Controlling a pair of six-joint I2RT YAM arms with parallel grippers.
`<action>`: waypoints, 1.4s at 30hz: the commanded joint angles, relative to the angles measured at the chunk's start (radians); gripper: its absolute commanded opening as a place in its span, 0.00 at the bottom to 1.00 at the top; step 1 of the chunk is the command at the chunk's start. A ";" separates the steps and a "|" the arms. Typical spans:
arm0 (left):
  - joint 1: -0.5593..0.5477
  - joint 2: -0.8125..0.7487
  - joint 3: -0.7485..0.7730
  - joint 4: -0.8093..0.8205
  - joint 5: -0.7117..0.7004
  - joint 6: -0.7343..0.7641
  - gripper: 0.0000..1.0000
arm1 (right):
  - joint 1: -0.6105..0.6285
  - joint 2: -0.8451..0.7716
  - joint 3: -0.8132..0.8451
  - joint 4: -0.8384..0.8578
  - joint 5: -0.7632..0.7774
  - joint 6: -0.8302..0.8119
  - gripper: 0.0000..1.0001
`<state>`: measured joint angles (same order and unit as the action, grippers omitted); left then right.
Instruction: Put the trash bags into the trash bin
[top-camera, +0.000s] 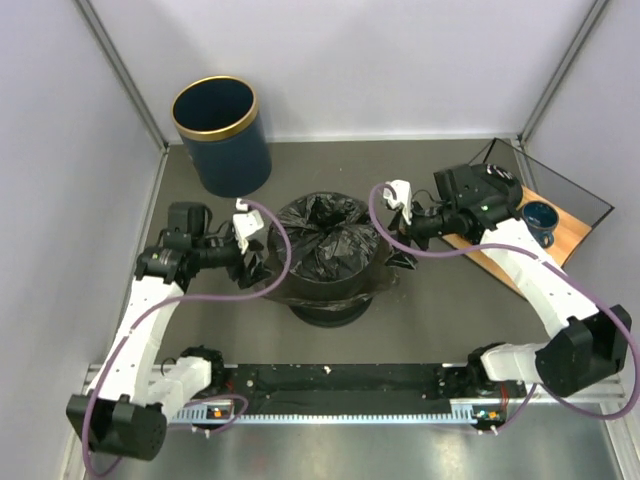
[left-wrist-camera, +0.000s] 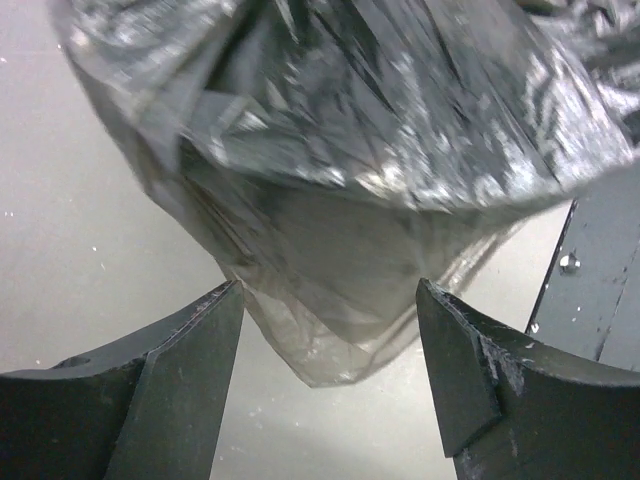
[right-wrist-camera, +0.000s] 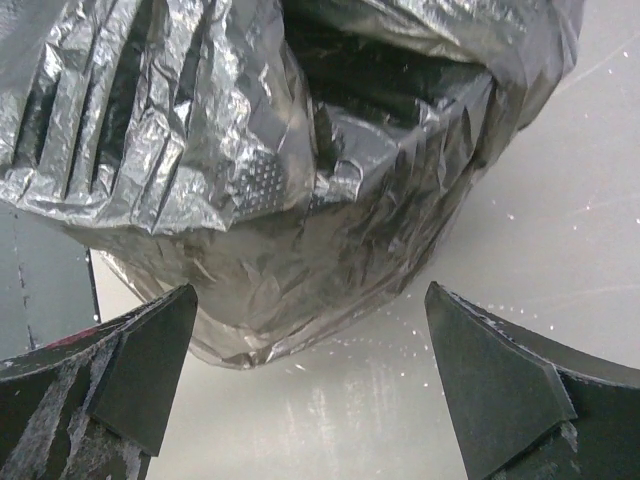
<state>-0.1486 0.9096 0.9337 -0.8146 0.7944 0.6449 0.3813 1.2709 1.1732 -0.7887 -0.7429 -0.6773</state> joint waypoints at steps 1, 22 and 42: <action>0.029 0.093 0.096 0.045 0.184 0.085 0.76 | -0.007 0.037 0.092 -0.012 -0.116 -0.082 0.99; 0.004 0.236 0.057 0.124 0.266 0.303 0.17 | 0.080 0.111 0.089 -0.017 -0.093 -0.199 0.21; 0.081 0.245 -0.222 0.206 0.100 0.423 0.00 | -0.035 0.079 -0.240 0.246 -0.069 0.014 0.00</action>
<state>-0.0853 1.1450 0.7597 -0.6216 0.9432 1.0092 0.3645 1.3739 1.0035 -0.6201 -0.8032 -0.7322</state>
